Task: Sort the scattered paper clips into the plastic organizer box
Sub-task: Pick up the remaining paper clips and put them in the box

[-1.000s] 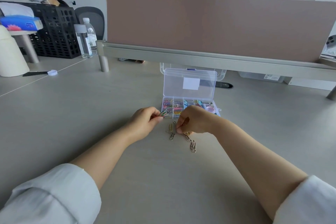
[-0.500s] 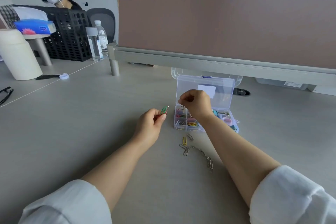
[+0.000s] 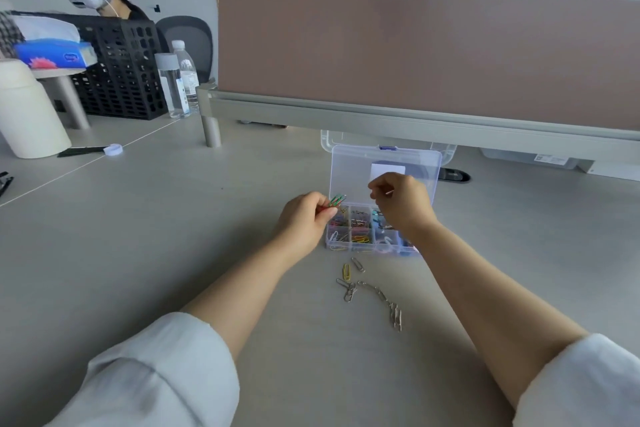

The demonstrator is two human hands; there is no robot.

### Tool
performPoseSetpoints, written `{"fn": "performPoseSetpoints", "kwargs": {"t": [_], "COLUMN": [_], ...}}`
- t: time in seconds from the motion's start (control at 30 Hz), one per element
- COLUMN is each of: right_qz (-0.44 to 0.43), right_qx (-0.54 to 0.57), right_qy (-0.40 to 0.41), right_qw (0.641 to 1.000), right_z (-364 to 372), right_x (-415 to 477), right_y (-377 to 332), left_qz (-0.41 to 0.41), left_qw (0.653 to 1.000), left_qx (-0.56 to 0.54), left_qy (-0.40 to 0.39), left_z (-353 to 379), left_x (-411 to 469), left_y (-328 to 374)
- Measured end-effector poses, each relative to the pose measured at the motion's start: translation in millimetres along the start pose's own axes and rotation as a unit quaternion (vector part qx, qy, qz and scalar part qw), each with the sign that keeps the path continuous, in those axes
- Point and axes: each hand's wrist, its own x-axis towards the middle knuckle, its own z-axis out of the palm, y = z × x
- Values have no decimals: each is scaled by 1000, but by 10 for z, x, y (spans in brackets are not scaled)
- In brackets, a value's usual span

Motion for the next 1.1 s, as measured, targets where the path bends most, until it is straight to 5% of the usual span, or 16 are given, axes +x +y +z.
{"fn": "performPoseSetpoints", "kwargs": {"t": [0.23,0.57,1.1], "right_qz": [-3,-6,9], "right_qx": [-10,6,21], "right_qy": [2,1,-2], "right_qw": [1000,1000,1000], "right_z": [-48,-40,-50], "right_x": [-159,-139,-138], "right_y": [259,323,309], "left_qz": [16,64,24], "left_qw": [966,876,948], "left_qx": [201,426,262], "left_qy": [-160,-217,-179], "left_z": [220,261,181], "left_x": [371,599,642], "left_y": [345,520,502]}}
